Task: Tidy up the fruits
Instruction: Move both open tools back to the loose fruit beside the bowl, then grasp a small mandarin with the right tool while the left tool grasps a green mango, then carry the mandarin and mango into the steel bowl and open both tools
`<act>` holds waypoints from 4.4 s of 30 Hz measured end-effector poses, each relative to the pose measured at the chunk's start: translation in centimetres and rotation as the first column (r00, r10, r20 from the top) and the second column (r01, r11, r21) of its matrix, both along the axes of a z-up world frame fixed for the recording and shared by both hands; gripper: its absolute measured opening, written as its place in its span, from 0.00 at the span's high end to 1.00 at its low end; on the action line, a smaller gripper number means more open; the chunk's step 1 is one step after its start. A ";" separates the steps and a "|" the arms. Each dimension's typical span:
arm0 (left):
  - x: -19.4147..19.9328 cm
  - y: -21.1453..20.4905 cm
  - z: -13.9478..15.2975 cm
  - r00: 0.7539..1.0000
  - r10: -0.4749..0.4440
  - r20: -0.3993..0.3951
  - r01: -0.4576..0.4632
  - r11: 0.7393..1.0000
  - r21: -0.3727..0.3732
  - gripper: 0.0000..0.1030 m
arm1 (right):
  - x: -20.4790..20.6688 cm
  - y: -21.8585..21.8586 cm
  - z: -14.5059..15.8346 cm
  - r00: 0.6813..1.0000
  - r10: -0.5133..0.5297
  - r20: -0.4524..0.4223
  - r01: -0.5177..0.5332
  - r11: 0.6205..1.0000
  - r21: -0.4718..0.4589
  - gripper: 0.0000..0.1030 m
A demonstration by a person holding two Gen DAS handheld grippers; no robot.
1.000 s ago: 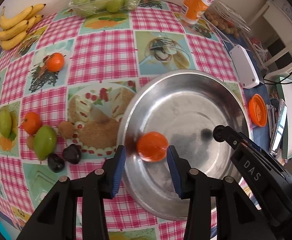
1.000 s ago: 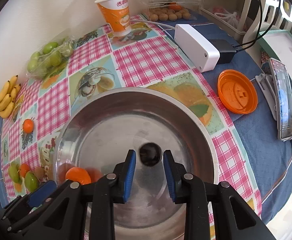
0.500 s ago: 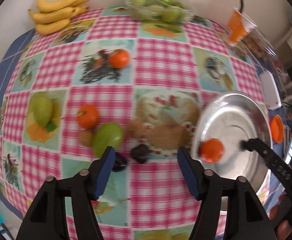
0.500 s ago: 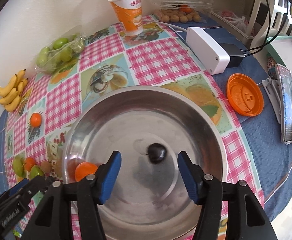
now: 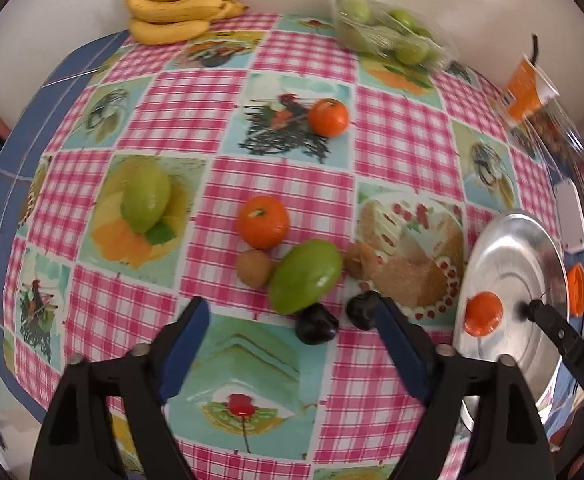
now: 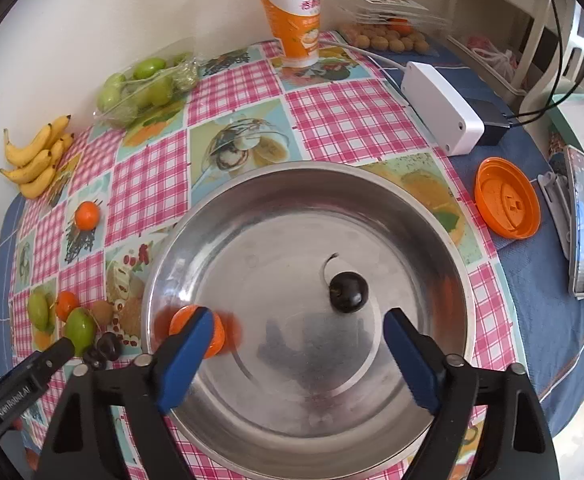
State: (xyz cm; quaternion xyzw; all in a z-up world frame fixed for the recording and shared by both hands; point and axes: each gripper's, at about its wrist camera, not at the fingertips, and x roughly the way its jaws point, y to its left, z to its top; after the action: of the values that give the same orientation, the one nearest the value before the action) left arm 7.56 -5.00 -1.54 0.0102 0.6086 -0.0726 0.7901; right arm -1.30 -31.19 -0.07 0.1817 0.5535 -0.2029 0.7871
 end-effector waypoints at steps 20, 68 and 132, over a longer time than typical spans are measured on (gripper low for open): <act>1.3 3.8 0.3 0.992 0.101 0.076 -0.098 0.994 -0.042 0.09 | 0.3 2.8 0.0 0.992 0.077 0.098 -0.082 0.995 0.055 0.00; 8.4 13.5 -3.2 0.940 0.331 -0.081 -0.341 0.922 -0.186 0.19 | 12.5 18.5 -1.4 0.917 0.377 0.128 -0.389 0.917 0.088 0.00; 6.4 7.6 0.2 0.984 0.173 -0.041 -0.177 0.944 -0.277 0.57 | 9.5 17.1 0.4 0.942 0.322 0.099 -0.331 0.940 0.086 0.63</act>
State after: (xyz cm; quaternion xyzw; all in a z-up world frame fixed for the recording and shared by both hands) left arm 13.95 2.56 -1.38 -0.1560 0.5972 -0.0873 0.7819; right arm 8.16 -14.14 0.32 0.1354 0.5521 -0.0334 0.8220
